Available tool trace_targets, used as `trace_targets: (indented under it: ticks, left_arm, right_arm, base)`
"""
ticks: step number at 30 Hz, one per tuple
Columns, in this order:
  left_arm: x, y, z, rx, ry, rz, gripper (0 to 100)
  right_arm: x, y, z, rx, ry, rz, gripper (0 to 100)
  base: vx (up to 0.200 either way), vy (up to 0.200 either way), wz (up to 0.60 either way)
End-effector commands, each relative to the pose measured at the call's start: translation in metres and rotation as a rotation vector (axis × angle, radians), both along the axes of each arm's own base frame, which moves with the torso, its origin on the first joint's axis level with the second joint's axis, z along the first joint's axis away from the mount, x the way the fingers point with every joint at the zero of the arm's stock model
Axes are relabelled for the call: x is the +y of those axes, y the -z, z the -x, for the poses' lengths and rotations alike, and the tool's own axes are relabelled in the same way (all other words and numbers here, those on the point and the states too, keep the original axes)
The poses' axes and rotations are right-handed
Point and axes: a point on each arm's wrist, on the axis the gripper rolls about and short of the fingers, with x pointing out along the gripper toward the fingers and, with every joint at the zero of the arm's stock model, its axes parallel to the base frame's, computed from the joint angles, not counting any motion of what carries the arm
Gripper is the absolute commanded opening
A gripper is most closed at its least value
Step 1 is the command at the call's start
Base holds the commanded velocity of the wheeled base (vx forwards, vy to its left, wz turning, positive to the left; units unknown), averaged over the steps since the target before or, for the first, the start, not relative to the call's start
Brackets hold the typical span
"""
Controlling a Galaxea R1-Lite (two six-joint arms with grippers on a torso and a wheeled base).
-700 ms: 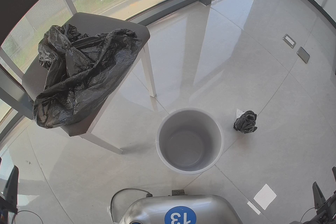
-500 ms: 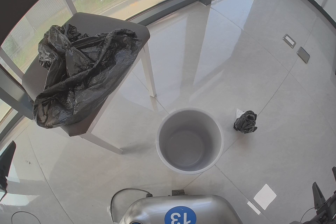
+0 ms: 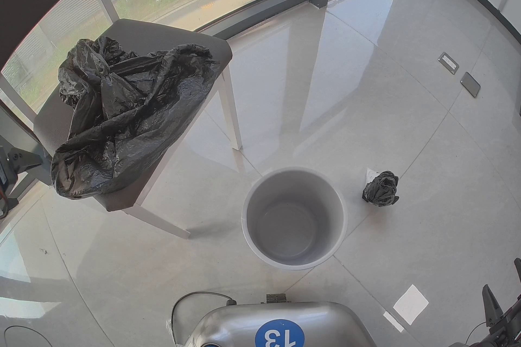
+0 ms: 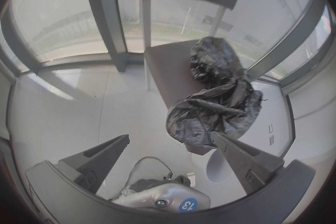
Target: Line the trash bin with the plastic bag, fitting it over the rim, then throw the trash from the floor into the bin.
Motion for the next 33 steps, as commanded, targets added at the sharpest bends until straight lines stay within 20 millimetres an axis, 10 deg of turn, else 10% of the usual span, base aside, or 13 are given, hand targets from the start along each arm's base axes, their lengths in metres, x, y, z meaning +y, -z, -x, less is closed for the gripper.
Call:
trace_targets:
  ticks: [1,33]
  left_arm:
    - [0.005,0.013,-0.031,0.128,-0.026,0.041,100]
    - [0.011,0.057,-0.075,0.111,0.091,0.151,100]
  right_arm:
    - [0.0,0.005,0.0,-0.001,-0.005,0.006,100]
    - [0.0,0.005,0.0,0.0,0.0,-0.003,100]
  base:
    - [0.0,0.0,0.0]
    - [0.0,0.0,0.0]
